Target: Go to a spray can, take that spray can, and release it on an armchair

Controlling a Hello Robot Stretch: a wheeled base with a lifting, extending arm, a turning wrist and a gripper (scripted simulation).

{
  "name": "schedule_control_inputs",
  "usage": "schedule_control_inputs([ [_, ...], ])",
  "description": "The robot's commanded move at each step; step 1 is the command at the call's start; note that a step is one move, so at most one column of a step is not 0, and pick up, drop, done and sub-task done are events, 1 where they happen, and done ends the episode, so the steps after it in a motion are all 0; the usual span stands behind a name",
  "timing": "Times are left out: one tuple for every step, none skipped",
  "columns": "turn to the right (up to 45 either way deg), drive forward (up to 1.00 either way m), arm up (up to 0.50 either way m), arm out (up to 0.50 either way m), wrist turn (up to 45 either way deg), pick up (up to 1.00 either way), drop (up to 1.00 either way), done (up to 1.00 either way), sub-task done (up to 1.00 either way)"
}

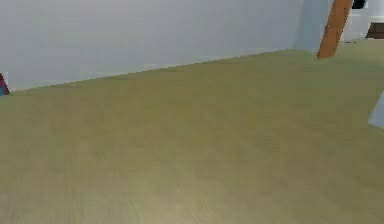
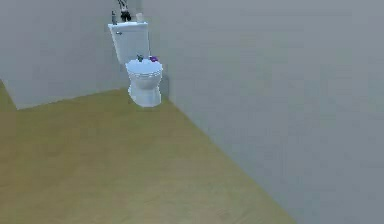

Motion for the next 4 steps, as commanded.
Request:
schedule_control_inputs([
  [45.0, 0.0, 0.0, 0.0, 0.0, 0.0, 0.0, 0.0, 0.0],
  [15.0, 0.0, 0.0, 0.0, 0.0, 0.0, 0.0, 0.0, 0.0],
  [0.0, 1.0, 0.0, 0.0, 0.0, 0.0, 0.0, 0.0, 0.0],
  [3.0, 0.0, 0.0, 0.0, 0.0, 0.0, 0.0, 0.0, 0.0],
])
